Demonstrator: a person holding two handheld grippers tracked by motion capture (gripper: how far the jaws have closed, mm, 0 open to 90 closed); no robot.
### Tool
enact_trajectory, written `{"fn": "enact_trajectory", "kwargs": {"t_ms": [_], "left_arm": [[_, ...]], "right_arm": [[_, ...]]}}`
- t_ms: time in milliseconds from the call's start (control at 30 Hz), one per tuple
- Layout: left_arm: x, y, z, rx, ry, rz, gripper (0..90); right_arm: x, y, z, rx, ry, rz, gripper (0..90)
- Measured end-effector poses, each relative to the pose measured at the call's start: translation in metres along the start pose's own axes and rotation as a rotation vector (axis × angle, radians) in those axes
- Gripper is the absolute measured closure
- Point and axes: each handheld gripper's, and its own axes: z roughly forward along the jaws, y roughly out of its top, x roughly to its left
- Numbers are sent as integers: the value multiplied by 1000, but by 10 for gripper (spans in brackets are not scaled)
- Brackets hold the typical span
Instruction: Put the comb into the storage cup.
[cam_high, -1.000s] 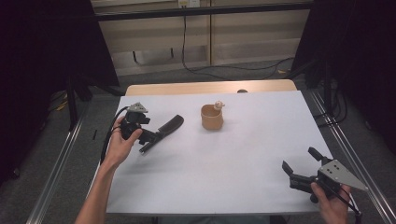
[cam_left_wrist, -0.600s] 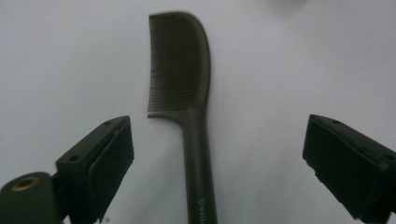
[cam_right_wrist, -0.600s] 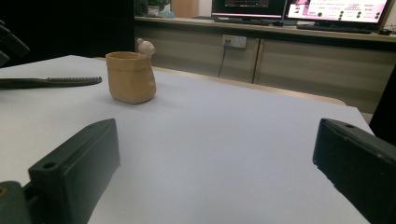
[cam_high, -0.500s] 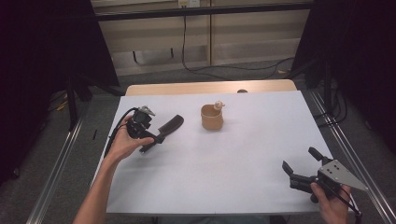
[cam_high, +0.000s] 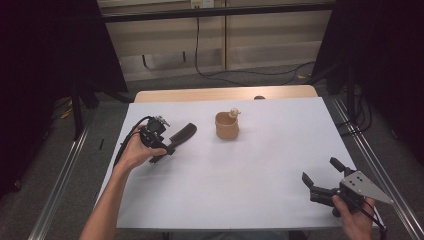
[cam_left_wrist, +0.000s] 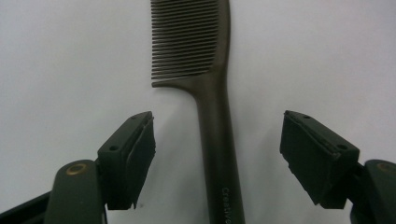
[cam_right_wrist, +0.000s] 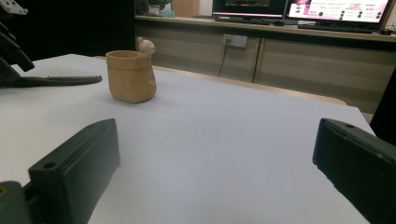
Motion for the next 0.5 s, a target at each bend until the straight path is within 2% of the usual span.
{"fn": "enact_trajectory", "kwargs": {"t_ms": [133,300,367,400,433,500], "left_arm": [[1,0,7,23,-5,-15,304],[0,1,8,40,5,2,378],[1,1,9,38,-13,5,410],[1,1,11,37,-16,-3,443],[1,1,11,57,-12,17,452],[0,1,14,52,-16,14,464]], "right_arm": [[0,0,0,-1,0,-2,1],[0,0,0,2,1,-1,1],[0,0,0,2,2,-1,1],[0,0,0,2,2,-2,1],[0,0,0,1,2,-3,1],[0,0,0,-1,3,-3,1]]}}
